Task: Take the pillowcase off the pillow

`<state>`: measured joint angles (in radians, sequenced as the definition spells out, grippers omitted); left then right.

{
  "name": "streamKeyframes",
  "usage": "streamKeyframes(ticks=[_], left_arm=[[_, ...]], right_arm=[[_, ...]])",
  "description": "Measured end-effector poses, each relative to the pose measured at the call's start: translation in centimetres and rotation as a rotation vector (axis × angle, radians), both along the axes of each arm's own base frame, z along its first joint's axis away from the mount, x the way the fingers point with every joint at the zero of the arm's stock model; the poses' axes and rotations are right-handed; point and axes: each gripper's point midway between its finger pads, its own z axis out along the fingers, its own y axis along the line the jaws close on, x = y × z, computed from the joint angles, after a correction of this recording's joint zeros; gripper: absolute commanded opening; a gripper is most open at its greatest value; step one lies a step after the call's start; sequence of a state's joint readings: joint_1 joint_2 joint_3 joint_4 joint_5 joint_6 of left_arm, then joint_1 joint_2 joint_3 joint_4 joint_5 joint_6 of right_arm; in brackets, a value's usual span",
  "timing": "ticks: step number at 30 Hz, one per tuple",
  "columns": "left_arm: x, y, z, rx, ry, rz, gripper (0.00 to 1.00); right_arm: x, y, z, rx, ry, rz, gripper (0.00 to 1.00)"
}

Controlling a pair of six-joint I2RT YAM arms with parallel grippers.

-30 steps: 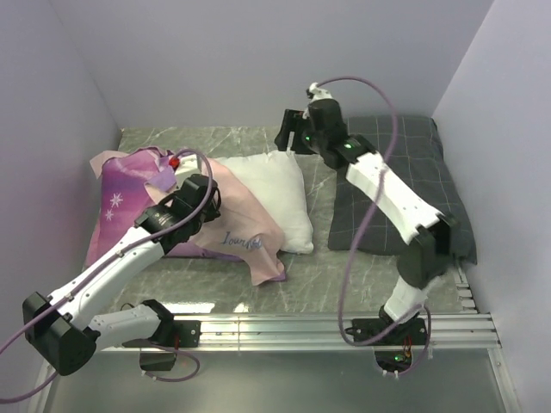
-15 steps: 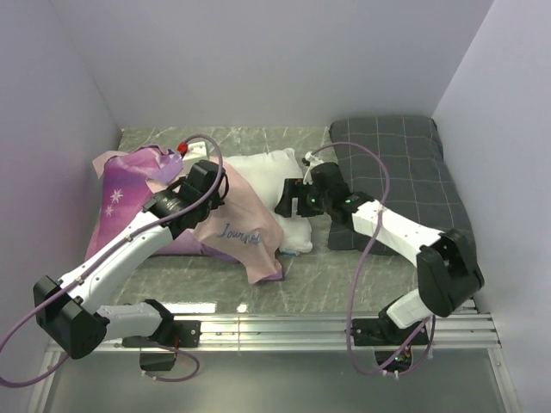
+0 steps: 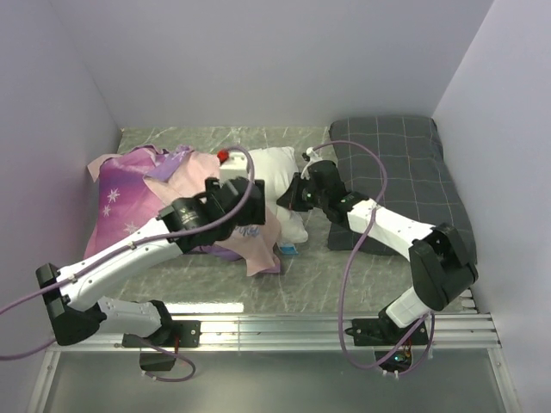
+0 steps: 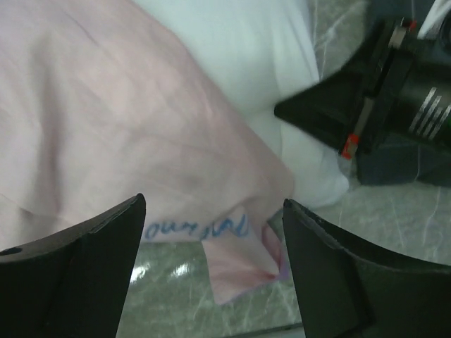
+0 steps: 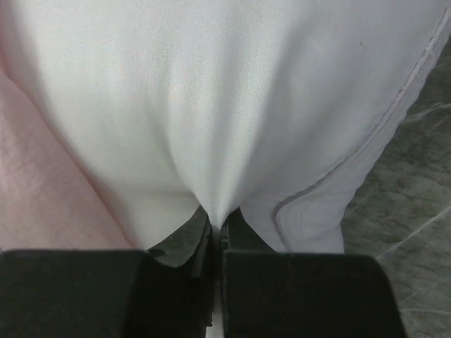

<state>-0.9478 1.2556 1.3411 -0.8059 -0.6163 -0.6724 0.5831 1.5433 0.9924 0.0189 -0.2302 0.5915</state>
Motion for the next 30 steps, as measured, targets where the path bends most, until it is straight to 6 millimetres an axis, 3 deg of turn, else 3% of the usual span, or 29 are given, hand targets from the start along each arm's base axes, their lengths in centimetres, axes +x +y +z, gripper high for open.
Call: streamKeyframes(ticks=[2,3,9,10,11,13,14,15,16,20,25,27,30], left_arm=[[-1.2,-0.7,-1.0,0.034,0.017,-0.008,0.87],[-1.3,-0.7,-1.9,0.051,0.028,0.005,0.98],[-1.1,0.8,-8.2,0.207,0.100,0.081,0.97],[-0.9,1.1,-8.6,0.222,0.104,0.091,0.90],[-0.7,1.3,-8.8,0.225,0.103,0.104,0.65],[0.1,2.1,-8.6,0.217,0.092,0.149,0.36],[0.5,2.6,-8.4,0.214,0.087,0.168,0.17],[0.8,3.2,-8.1,0.204,0.082,0.189,0.07],[1.2,4.1,-7.8,0.194,0.076,0.211,0.00],[2.9,9.3,-5.2,0.102,0.034,0.330,0.00],[4.5,19.4,-1.1,-0.075,-0.095,0.586,0.01],[4.4,22.4,-0.8,-0.122,-0.117,0.658,0.00],[4.0,24.4,-2.1,-0.181,-0.090,0.681,0.00]], right_arm=[[0.0,0.0,0.3,0.007,-0.003,-0.007,0.00],[0.0,0.0,0.5,0.011,-0.004,-0.010,0.00],[-0.2,-0.3,1.4,0.011,-0.018,-0.027,0.00],[-0.2,-0.5,1.5,0.007,-0.020,-0.031,0.00],[-0.3,-0.6,1.5,0.000,-0.020,-0.035,0.00],[-0.3,-0.9,1.5,-0.014,-0.021,-0.043,0.00],[-0.4,-1.1,1.6,-0.019,-0.020,-0.046,0.00],[-0.3,-1.4,1.8,-0.021,-0.021,-0.051,0.00],[-0.2,-1.8,2.0,-0.021,-0.020,-0.060,0.00],[1.4,-3.6,4.2,-0.006,-0.044,-0.113,0.00],[3.2,-6.9,8.0,0.044,-0.087,-0.178,0.00],[4.1,-8.9,8.3,0.059,-0.083,-0.215,0.00],[5.4,-12.3,7.2,0.049,-0.043,-0.289,0.00]])
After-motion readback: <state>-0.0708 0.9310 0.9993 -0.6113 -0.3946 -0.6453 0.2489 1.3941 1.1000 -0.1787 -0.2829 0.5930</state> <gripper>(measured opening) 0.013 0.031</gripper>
